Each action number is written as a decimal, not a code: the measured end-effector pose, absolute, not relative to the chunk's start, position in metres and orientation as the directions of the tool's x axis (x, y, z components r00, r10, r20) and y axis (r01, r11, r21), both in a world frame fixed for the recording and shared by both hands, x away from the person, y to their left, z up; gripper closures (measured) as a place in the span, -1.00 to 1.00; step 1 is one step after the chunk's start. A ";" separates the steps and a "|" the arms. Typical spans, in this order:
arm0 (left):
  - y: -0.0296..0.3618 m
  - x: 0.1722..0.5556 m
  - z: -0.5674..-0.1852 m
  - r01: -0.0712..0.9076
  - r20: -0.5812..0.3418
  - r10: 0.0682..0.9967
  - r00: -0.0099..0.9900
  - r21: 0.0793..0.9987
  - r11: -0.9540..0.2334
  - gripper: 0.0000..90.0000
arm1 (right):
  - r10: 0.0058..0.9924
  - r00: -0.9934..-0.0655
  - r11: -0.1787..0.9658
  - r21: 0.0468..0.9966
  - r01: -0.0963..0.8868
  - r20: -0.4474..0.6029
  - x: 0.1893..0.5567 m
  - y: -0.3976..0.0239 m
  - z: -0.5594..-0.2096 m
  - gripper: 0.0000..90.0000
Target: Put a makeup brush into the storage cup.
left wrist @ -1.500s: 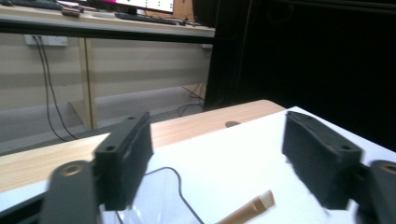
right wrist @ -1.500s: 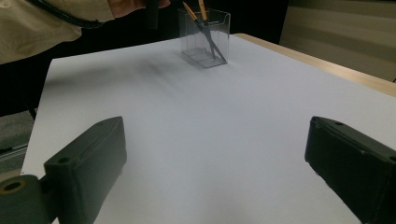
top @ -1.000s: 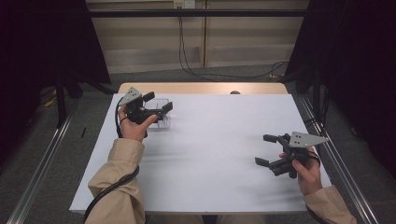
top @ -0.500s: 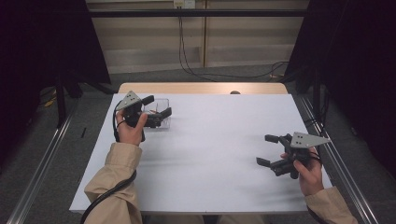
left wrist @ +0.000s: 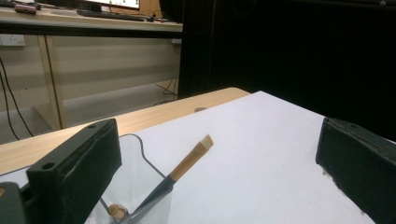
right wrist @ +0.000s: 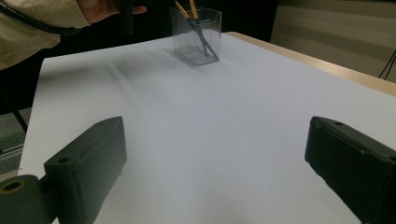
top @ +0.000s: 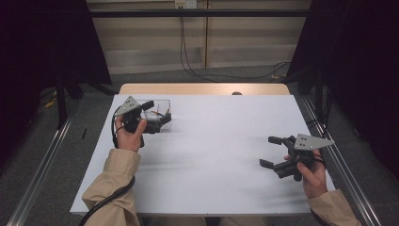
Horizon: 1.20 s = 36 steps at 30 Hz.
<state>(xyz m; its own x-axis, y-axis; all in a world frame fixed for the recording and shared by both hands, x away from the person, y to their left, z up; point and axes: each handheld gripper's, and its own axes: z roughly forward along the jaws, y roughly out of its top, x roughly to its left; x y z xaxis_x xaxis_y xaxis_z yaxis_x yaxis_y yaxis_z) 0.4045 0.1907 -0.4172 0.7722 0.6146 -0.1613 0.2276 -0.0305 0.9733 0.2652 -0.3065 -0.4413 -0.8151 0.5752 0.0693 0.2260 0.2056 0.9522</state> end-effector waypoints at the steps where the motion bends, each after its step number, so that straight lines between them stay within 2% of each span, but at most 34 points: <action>1: 0.191 0.404 -0.417 0.228 -0.158 0.614 0.773 0.973 -0.036 -1.00 | 0.574 -0.816 0.205 0.952 0.227 0.071 0.265 -0.307 -0.441 -0.89; 36: 0.209 0.360 -0.427 0.220 -0.169 0.572 0.803 0.975 -0.019 -1.00 | 0.573 -0.817 0.204 0.953 0.223 0.068 0.266 -0.304 -0.440 -0.89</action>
<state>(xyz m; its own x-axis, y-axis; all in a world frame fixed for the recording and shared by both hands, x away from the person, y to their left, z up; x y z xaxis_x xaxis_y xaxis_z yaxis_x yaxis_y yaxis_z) 0.3597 0.2087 -0.4267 0.8028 0.5717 -0.1695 0.2196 -0.0191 0.9754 0.2655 -0.3042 -0.4405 -0.8169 0.5727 0.0682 0.2225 0.2040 0.9533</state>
